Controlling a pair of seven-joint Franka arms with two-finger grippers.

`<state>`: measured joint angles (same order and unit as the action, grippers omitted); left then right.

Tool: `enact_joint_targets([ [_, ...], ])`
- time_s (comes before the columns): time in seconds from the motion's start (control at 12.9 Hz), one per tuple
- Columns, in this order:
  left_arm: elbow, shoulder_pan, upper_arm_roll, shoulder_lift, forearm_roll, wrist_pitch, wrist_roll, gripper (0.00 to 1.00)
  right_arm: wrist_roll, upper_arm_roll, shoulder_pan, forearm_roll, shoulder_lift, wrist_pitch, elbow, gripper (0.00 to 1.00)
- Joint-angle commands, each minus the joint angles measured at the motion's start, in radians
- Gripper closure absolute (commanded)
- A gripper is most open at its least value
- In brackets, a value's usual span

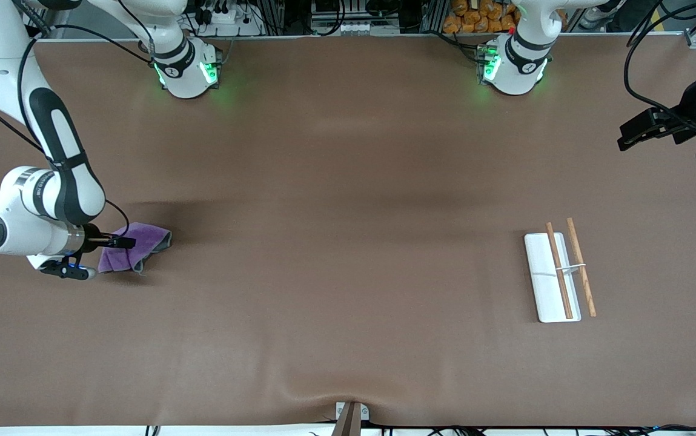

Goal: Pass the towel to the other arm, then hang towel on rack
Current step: 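Reach the right gripper down to the purple towel, then close the right gripper on the purple towel's middle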

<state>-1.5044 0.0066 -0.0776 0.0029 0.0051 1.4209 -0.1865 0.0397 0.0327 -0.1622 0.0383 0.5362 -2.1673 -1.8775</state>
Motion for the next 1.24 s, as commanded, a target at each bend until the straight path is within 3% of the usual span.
enact_joint_targets([
  [0.0,-0.007,0.001,-0.002,-0.007,0.004,0.000,0.022,0.00,0.017,-0.007,-0.013,0.009,-0.015,-0.014,-0.028,0.00],
  [0.08,-0.007,0.001,-0.002,-0.006,0.004,0.000,0.022,0.00,0.017,-0.007,-0.016,0.009,-0.009,-0.020,-0.028,0.08],
  [0.15,-0.008,0.001,-0.002,-0.006,0.004,0.001,0.022,0.00,0.017,-0.007,-0.016,0.009,-0.007,-0.025,-0.028,0.54],
  [0.23,-0.016,0.001,-0.002,-0.007,0.003,0.001,0.022,0.00,0.016,-0.007,-0.017,0.011,-0.005,-0.026,-0.028,0.84],
  [0.31,-0.016,0.003,-0.002,-0.007,0.003,0.001,0.022,0.00,0.014,-0.008,-0.020,0.011,-0.005,-0.025,-0.028,0.97],
  [0.85,-0.020,0.001,-0.002,-0.007,0.003,0.003,0.022,0.00,0.014,-0.008,-0.014,0.014,-0.015,-0.011,-0.029,1.00],
  [1.16,-0.022,0.001,-0.002,-0.007,0.003,0.004,0.022,0.00,-0.004,-0.016,0.035,0.014,-0.109,0.102,0.001,1.00],
])
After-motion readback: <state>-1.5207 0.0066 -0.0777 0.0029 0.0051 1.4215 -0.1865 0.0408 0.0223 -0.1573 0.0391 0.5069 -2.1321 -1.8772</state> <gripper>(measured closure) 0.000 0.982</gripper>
